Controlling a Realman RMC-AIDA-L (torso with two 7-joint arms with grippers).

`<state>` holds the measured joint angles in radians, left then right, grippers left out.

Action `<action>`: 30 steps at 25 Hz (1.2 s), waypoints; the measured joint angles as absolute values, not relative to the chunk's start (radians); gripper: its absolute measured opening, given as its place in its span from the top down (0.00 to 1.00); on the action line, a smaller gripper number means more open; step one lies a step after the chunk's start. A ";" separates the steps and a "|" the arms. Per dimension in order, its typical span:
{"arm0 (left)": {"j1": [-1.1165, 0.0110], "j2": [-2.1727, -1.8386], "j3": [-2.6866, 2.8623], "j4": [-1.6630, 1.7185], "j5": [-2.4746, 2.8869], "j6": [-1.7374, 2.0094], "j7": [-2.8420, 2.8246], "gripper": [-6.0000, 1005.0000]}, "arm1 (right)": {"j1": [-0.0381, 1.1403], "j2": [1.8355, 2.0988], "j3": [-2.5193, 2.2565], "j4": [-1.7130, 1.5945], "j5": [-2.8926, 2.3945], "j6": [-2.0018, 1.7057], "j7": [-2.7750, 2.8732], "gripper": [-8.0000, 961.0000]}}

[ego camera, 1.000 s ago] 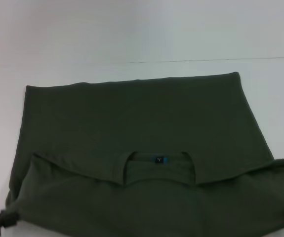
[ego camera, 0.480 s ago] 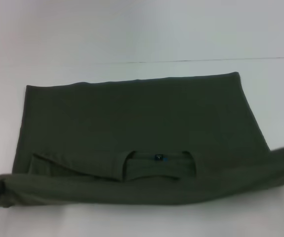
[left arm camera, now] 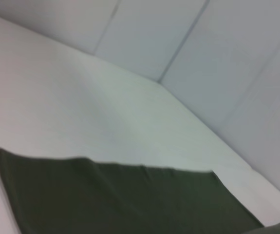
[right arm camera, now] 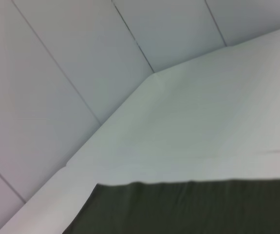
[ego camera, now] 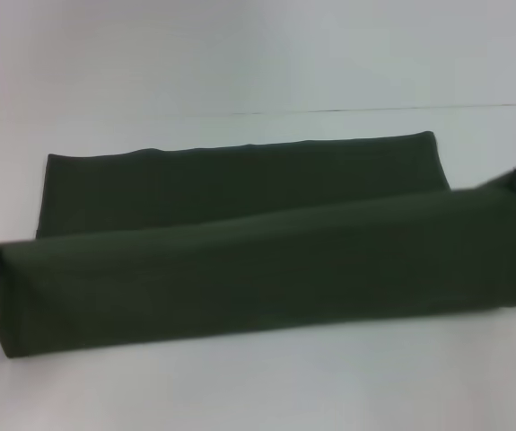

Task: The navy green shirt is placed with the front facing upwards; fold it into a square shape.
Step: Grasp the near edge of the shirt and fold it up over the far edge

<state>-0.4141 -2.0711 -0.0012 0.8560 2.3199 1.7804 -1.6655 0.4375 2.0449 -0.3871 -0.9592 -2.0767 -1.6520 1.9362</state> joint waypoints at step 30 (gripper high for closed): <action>-0.635 -2.114 0.149 0.710 2.269 1.104 -1.720 0.92 | 0.780 1.991 -0.603 -0.491 -2.073 -0.841 1.956 0.94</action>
